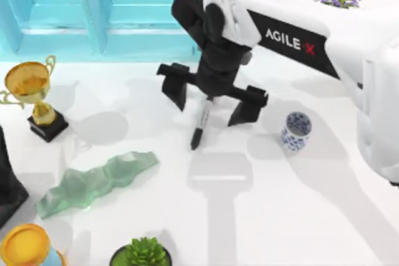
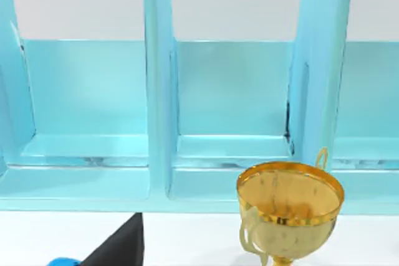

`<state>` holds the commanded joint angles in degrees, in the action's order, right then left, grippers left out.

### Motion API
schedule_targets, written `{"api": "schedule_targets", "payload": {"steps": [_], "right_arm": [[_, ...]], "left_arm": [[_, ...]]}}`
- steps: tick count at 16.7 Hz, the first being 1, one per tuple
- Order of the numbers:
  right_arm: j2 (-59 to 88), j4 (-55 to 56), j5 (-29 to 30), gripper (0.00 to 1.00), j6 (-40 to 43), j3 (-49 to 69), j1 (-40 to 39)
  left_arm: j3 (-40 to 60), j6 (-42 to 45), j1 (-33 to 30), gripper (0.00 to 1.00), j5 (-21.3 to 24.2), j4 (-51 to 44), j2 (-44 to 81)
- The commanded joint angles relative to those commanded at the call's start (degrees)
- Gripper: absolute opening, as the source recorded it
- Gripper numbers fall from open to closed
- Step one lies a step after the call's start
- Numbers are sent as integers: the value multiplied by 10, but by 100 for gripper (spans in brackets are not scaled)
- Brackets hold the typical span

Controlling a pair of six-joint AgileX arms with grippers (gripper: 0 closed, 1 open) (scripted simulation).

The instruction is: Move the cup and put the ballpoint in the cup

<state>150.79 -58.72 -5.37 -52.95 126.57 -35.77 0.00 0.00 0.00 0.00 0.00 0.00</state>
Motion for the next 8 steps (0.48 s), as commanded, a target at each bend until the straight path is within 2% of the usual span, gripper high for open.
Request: {"api": "schedule_targets", "payload": {"steps": [7, 8], "right_arm": [[0, 0, 0, 2, 0, 0, 0], [0, 0, 0, 0, 0, 0, 0]], "left_arm": [[0, 0, 0, 100, 0, 0, 0], [0, 0, 0, 100, 0, 0, 0]]}}
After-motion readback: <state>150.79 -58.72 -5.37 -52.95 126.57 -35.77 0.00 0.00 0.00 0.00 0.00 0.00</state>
